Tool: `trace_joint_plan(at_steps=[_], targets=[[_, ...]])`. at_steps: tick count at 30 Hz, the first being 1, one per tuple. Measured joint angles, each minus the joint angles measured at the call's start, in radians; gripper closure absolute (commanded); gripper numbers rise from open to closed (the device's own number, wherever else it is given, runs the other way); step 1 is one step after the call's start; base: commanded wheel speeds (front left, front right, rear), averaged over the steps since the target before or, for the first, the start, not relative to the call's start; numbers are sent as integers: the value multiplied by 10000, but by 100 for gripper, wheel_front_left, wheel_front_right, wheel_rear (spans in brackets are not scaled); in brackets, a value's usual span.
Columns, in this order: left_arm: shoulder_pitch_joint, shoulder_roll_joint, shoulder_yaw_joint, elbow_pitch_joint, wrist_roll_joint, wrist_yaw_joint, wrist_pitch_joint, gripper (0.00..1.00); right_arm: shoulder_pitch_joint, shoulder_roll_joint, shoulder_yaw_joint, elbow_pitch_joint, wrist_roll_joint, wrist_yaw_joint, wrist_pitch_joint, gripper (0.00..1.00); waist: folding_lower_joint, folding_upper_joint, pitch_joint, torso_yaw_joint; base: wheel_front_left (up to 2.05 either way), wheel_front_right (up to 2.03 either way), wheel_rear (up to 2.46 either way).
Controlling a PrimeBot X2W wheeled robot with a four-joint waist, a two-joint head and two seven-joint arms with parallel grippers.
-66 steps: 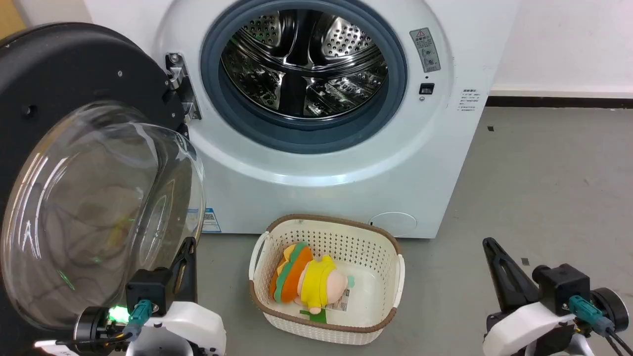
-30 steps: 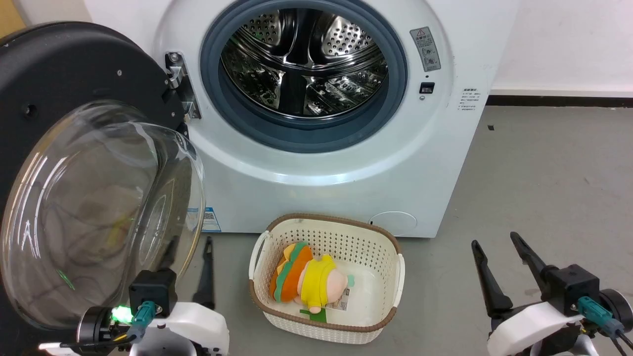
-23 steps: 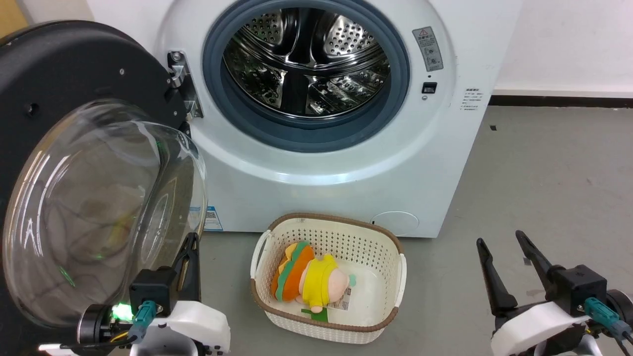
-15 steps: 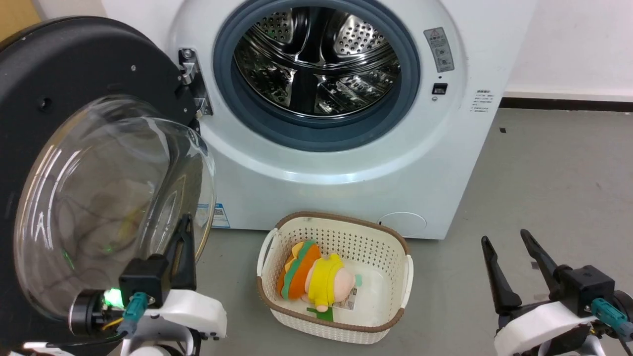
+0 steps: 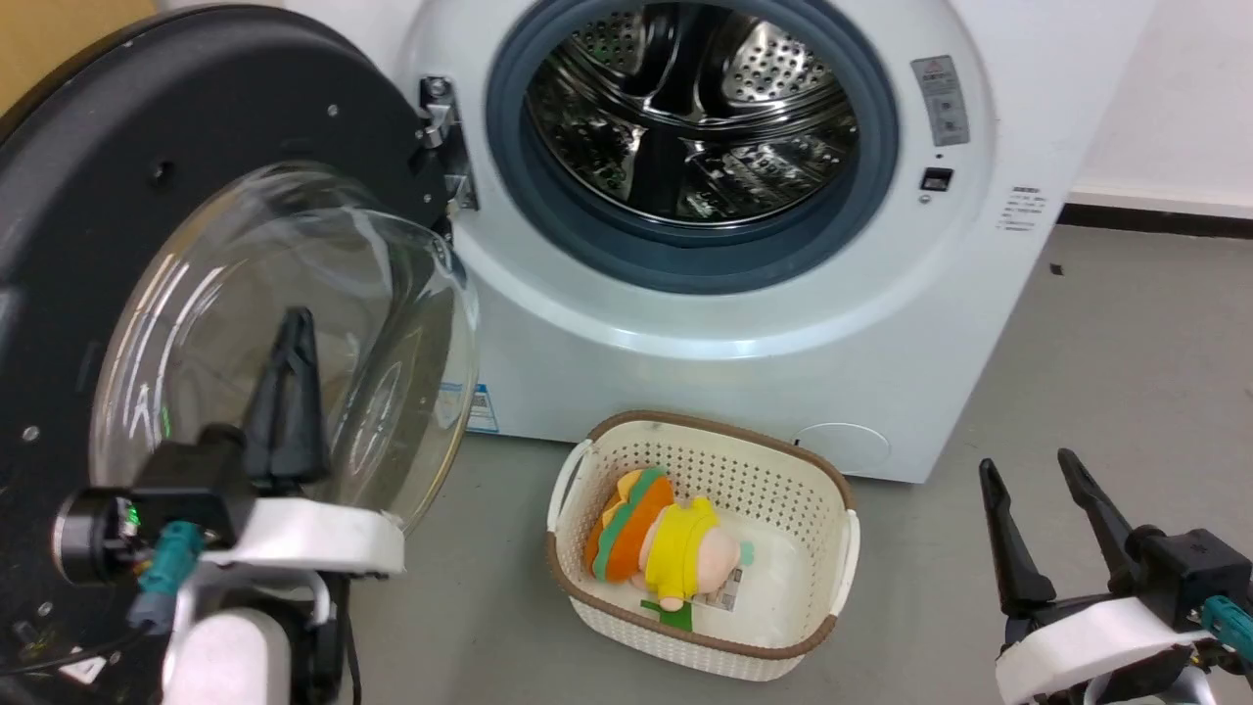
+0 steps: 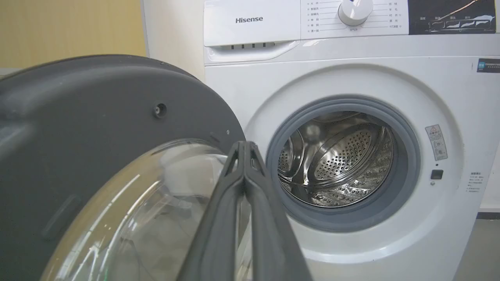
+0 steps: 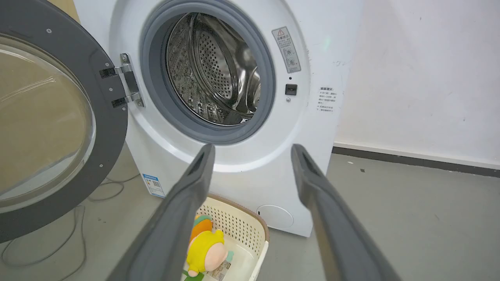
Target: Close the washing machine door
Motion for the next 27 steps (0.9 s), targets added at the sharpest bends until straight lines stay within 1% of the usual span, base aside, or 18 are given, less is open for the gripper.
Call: trace_joint_plan(at_steps=[9,17,21,27], targets=[[-921,36,662,-351,-293,-401,-194,100,-5,0,-150,19,88,0,-209,0,0,0,131,601,0,0,0],[-1662,136,1396,-662,-727,-646,-341,100,-15,0,-293,21,148,0,-347,0,-1,0,304,1170,0,0,0],[-1966,307,1816,-763,-991,-692,-426,100,-36,0,-366,31,173,0,-445,0,-1,0,387,1450,0,0,0],[-2406,665,2481,-627,-1733,-779,-556,100,-45,0,-458,65,253,0,-564,0,0,0,497,1817,0,0,0]])
